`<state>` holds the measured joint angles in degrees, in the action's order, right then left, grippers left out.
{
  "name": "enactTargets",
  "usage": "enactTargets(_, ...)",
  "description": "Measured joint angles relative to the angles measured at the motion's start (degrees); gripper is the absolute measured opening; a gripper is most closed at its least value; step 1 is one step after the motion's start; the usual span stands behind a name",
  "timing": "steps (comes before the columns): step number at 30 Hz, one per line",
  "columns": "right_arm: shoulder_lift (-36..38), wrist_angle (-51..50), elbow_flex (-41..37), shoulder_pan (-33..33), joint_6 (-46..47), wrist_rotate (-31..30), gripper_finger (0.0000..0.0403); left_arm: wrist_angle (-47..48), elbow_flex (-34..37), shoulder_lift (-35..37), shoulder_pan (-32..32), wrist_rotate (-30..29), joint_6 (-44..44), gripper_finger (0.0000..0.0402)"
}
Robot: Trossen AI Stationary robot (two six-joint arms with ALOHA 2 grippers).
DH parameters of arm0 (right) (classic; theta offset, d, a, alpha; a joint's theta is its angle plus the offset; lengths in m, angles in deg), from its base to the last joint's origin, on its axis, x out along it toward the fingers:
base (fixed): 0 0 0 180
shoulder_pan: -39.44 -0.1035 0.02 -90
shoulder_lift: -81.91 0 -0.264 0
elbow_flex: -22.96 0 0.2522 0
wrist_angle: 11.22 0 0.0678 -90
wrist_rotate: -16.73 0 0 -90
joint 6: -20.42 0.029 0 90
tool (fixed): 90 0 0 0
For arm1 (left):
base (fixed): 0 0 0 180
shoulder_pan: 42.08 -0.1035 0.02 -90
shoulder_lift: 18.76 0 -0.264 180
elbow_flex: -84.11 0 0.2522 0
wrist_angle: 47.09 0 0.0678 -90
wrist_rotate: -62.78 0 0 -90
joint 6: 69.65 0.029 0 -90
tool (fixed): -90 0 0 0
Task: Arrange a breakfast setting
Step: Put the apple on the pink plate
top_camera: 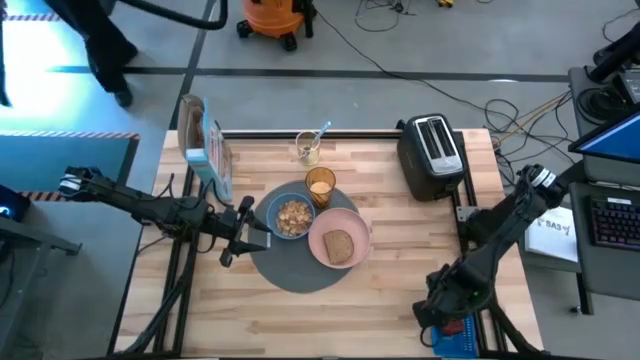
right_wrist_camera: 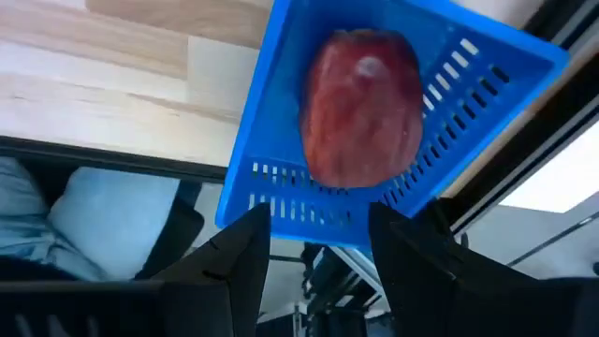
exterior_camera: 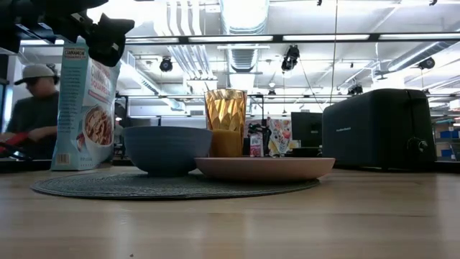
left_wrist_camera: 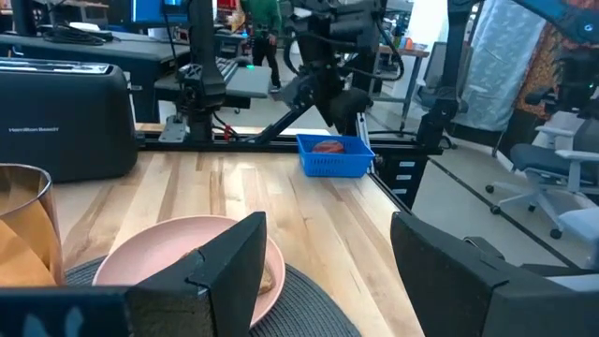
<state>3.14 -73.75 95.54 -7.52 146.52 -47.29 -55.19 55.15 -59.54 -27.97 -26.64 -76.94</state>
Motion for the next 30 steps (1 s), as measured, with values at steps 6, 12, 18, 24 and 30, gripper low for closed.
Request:
enactTargets(6,-3.8,1.1,0.0,-0.5,-0.8,1.7,0.0171,0.0,0.0,0.0,0.0,0.0,0.8,0.0213)
enactTargets(12,-6.4,0.7,0.0,-0.7,-3.1,3.0,0.0171,0.0,-0.1,0.0,0.0,0.0,0.7,0.0213)
enactTargets(18,-8.0,-2.1,0.0,-1.3,-3.7,3.4,0.0171,0.0,-0.1,0.0,0.0,0.0,0.8,0.0213)
enactTargets(24,-8.7,-2.9,-1.2,-1.5,-5.1,8.4,0.0171,0.0,-0.1,0.0,0.0,0.0,0.8,0.0213)
enactTargets(30,-8.7,-1.3,-1.3,-1.5,-9.2,8.5,0.0178,0.0,-0.1,0.0,0.0,0.0,0.8,0.0213)
